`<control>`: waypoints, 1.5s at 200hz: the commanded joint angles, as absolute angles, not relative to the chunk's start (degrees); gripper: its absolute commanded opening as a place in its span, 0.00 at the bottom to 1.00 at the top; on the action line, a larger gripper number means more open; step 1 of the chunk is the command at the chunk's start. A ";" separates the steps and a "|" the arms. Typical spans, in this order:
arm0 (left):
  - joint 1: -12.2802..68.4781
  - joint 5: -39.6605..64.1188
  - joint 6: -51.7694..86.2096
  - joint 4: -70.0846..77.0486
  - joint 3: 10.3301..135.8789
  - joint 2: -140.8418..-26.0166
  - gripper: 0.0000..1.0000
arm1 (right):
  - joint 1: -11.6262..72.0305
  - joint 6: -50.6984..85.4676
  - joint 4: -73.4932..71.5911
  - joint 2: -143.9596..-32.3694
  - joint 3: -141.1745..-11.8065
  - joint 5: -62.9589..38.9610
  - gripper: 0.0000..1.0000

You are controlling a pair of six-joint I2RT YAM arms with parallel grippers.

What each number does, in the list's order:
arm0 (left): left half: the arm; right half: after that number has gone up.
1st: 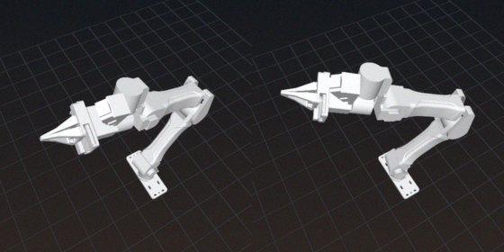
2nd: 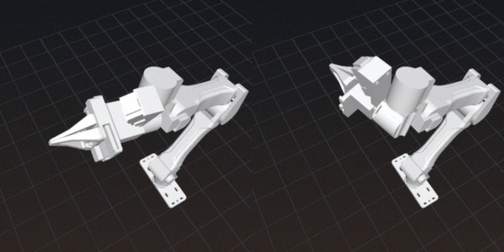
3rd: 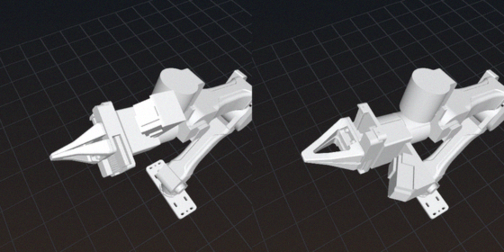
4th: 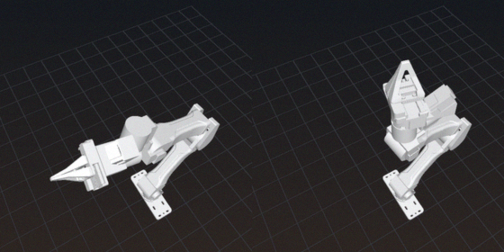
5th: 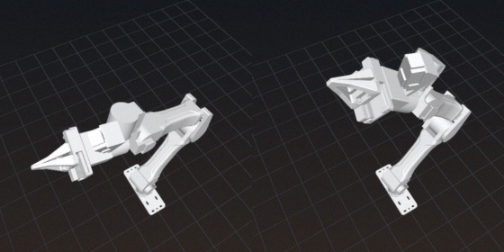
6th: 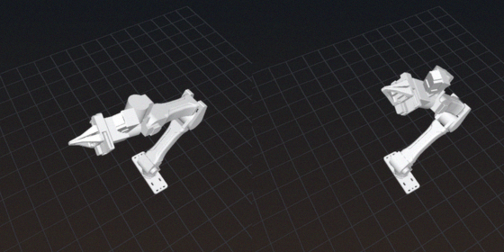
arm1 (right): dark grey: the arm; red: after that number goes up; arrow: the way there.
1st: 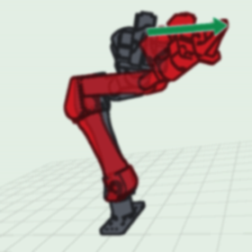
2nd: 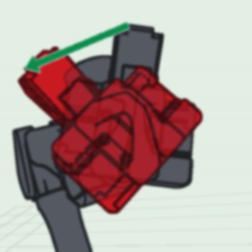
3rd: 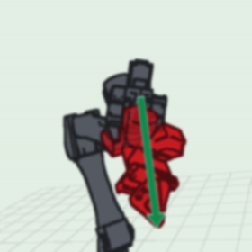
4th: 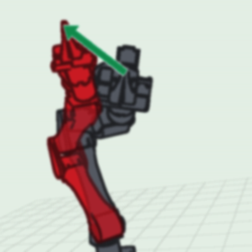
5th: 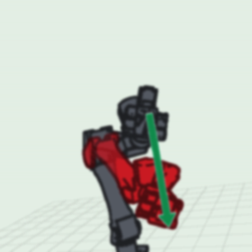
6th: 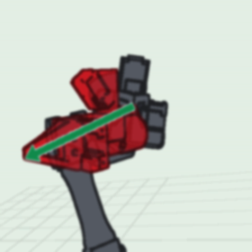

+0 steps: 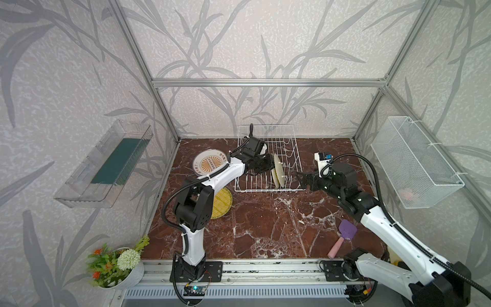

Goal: Unload the plates from the dish rack
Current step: Pick up a plate from the dish rack.

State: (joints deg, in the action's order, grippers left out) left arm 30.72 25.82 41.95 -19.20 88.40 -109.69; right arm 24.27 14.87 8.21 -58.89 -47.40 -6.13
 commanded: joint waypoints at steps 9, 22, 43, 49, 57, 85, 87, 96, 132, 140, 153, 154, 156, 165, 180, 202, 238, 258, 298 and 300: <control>31.25 27.10 42.64 -16.63 88.64 -107.43 0.00 | 24.08 14.29 8.53 -57.87 -47.55 -6.59 0.99; 31.22 26.91 42.61 -16.40 88.43 -106.72 0.00 | 24.08 14.37 8.51 -57.75 -47.55 -6.59 0.99; 31.22 27.06 42.88 -15.06 87.54 -105.58 0.00 | 24.04 14.50 8.59 -57.52 -47.55 -6.68 0.99; 31.21 27.07 43.05 -14.76 87.45 -105.17 0.00 | 24.08 14.51 8.58 -57.48 -47.48 -6.61 0.99; 31.26 27.20 43.23 -14.39 87.36 -104.88 0.00 | 24.08 14.61 8.61 -57.39 -47.55 -6.59 0.99; 31.18 27.57 43.99 -13.35 87.29 -103.85 0.00 | 24.08 14.85 8.61 -57.39 -47.64 -6.77 0.99; 31.24 27.63 44.07 -13.27 87.23 -103.81 0.00 | 24.06 14.85 8.61 -57.39 -47.64 -6.77 0.99; 31.17 27.90 44.29 -12.77 87.18 -103.42 0.00 | 24.08 14.96 8.53 -57.39 -47.72 -6.85 0.99; 31.12 27.82 43.76 -13.97 87.49 -102.71 0.00 | 24.07 15.21 8.31 -57.44 -47.71 -7.03 0.99; 31.13 27.52 43.15 -14.80 87.84 -102.66 0.00 | 24.08 15.21 8.43 -57.47 -47.72 -7.03 0.99; 31.20 27.14 42.27 -15.92 88.13 -102.30 0.00 | 24.08 15.34 8.39 -57.46 -47.72 -6.94 0.99; 31.20 27.11 42.23 -15.96 88.14 -102.22 0.00 | 24.08 15.36 8.37 -57.47 -47.72 -6.94 0.99; 31.18 27.08 42.09 -16.07 88.15 -102.17 0.00 | 24.04 15.42 8.35 -57.46 -47.66 -6.94 0.99; 31.16 26.69 41.71 -16.85 88.36 -102.03 0.00 | 24.08 15.47 8.06 -57.48 -47.40 -6.86 0.99; 31.12 26.79 41.42 -17.56 88.97 -101.86 0.00 | 24.08 15.78 7.61 -57.68 -47.03 -6.77 0.99; 31.15 26.80 41.40 -17.80 89.13 -101.04 0.00 | 24.08 16.17 7.55 -58.27 -47.19 -7.07 0.99; 31.19 25.69 40.19 -19.54 89.39 -99.51 0.00 | 24.08 16.35 7.48 -57.67 -47.26 -6.78 0.99; 31.04 25.49 39.66 -20.10 89.72 -98.91 0.00 | 24.08 16.44 7.71 -57.48 -47.20 -6.77 0.99; 31.11 25.40 39.22 -20.63 90.26 -98.38 0.00 | 24.05 17.05 7.47 -57.39 -47.09 -6.77 0.99; 31.11 25.36 39.14 -20.71 90.37 -98.42 0.00 | 24.07 17.09 7.51 -57.39 -47.10 -6.77 0.99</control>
